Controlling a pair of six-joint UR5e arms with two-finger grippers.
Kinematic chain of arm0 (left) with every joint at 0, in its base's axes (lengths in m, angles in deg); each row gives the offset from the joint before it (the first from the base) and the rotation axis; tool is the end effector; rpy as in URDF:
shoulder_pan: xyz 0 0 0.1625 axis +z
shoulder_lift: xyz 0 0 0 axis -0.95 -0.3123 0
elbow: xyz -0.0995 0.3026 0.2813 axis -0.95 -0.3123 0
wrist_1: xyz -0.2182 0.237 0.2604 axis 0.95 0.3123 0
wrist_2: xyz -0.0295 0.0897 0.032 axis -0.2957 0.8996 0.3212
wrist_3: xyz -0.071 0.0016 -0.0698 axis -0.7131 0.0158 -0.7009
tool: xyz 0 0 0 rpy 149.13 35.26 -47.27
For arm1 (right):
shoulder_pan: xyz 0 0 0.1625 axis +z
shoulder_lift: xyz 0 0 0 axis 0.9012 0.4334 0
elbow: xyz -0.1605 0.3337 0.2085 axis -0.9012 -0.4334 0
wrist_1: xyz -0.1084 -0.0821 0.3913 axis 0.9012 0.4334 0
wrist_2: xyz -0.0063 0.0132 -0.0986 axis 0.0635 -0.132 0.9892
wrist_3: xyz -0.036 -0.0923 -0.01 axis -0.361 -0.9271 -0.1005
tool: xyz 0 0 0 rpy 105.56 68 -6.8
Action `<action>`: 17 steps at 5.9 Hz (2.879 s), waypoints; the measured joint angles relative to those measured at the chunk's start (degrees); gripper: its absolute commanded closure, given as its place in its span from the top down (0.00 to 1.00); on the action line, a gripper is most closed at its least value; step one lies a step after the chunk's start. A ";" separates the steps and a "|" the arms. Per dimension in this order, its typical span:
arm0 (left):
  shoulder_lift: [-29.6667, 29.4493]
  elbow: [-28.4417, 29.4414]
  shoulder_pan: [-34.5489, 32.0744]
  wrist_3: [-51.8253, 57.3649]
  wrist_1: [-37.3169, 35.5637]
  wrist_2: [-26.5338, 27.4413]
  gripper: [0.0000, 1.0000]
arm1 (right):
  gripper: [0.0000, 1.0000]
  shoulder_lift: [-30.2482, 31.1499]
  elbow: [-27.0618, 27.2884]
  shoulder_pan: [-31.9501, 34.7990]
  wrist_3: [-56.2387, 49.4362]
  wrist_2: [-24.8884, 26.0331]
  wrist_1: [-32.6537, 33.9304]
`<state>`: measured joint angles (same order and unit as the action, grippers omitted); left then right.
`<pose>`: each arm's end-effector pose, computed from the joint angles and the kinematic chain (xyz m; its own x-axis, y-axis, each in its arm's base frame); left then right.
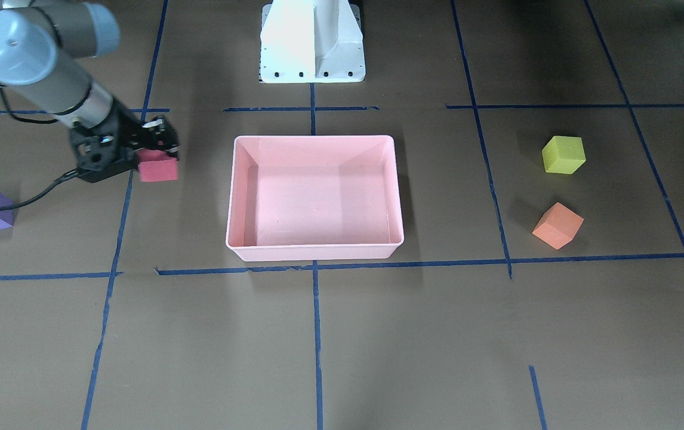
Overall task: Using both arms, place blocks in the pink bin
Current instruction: 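Lift the pink-red block and carry it over the pink bin, then open the right gripper to drop the block into the bin, then move the right gripper back over the purple block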
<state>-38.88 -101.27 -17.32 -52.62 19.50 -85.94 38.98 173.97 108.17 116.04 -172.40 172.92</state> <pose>-0.0581 -0.4192 0.6443 0.7095 0.1673 -0.6846 -0.1422 0.9854 0.0935 -0.3680 -0.4513 0.2871 0.5529 -0.1101 0.8260 0.1304 0.9905 0.0448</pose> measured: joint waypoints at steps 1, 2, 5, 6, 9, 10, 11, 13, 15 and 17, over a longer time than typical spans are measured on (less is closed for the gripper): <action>0.00 0.00 0.00 0.00 0.02 0.00 1.00 | 0.18 -7.32 -0.39 -3.29 10.49 3.47 5.07; 0.00 0.00 0.00 0.00 0.03 0.00 1.00 | 0.90 -13.44 -1.98 -6.25 19.11 7.86 8.02; 0.00 0.00 0.03 -0.02 0.06 0.00 1.00 | 1.00 -18.94 -5.08 -8.62 23.10 14.39 11.03; 0.00 0.00 0.07 -0.07 0.09 0.00 1.00 | 1.00 -16.80 -1.47 -6.93 15.25 14.32 14.86; -0.06 -0.02 0.13 -0.01 0.14 0.02 1.00 | 1.00 -3.10 9.10 4.83 -14.54 7.08 20.27; -0.34 -0.08 0.31 -0.05 0.21 0.04 1.00 | 1.00 2.17 10.09 9.13 -24.05 5.96 20.09; -1.65 -0.11 0.84 -0.20 0.92 0.02 1.00 | 1.00 7.19 10.31 14.07 -33.94 4.41 20.03; -4.46 0.17 2.48 -0.50 5.87 0.07 1.00 | 1.00 16.50 9.20 20.27 -46.83 2.25 17.28; -4.88 0.42 2.86 -0.61 8.83 0.09 1.00 | 1.00 23.75 1.17 21.12 -46.29 2.01 0.63; -4.92 0.33 2.86 -0.61 9.15 0.06 1.00 | 1.00 26.32 -8.30 21.15 -42.90 2.20 -14.14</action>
<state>-43.80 -100.95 -14.45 -53.24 28.64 -85.88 65.29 165.67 129.32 73.15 -170.20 158.79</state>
